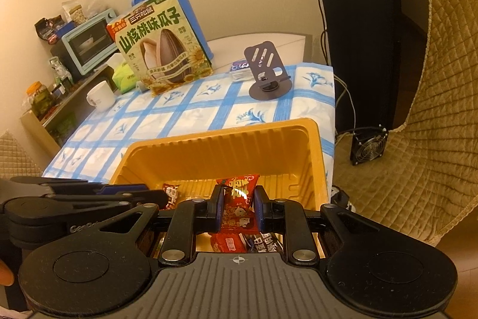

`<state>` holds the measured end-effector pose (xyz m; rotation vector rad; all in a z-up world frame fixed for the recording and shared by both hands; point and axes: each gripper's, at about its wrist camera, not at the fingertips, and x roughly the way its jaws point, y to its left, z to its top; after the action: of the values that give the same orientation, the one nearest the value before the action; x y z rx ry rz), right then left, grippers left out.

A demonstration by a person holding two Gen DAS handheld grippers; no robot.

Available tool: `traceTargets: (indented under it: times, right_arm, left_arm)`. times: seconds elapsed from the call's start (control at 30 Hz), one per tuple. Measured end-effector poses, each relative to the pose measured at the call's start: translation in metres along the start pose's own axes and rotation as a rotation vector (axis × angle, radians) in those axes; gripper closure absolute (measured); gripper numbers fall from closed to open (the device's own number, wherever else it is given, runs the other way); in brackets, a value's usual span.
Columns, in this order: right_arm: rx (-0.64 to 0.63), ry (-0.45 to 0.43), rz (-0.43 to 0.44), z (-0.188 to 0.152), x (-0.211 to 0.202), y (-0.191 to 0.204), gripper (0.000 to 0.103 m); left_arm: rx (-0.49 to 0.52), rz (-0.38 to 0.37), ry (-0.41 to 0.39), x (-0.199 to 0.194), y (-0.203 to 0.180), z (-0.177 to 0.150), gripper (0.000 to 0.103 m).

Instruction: Organize snacks

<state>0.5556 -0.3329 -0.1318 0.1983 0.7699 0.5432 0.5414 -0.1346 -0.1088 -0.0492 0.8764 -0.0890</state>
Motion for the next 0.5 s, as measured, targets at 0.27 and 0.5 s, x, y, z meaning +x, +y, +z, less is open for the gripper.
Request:
traceTargets:
  times: [0.27, 0.5]
  right_arm:
    - [-0.019, 0.013, 0.02, 0.007, 0.016, 0.009, 0.082]
    - [-0.042, 0.034, 0.037, 0.011, 0.038, 0.024, 0.081]
  left_arm:
    - [-0.045, 0.038, -0.001, -0.011, 0.023, -0.007, 0.08]
    - [-0.06, 0.06, -0.018, -0.019, 0.033, -0.005, 0.079]
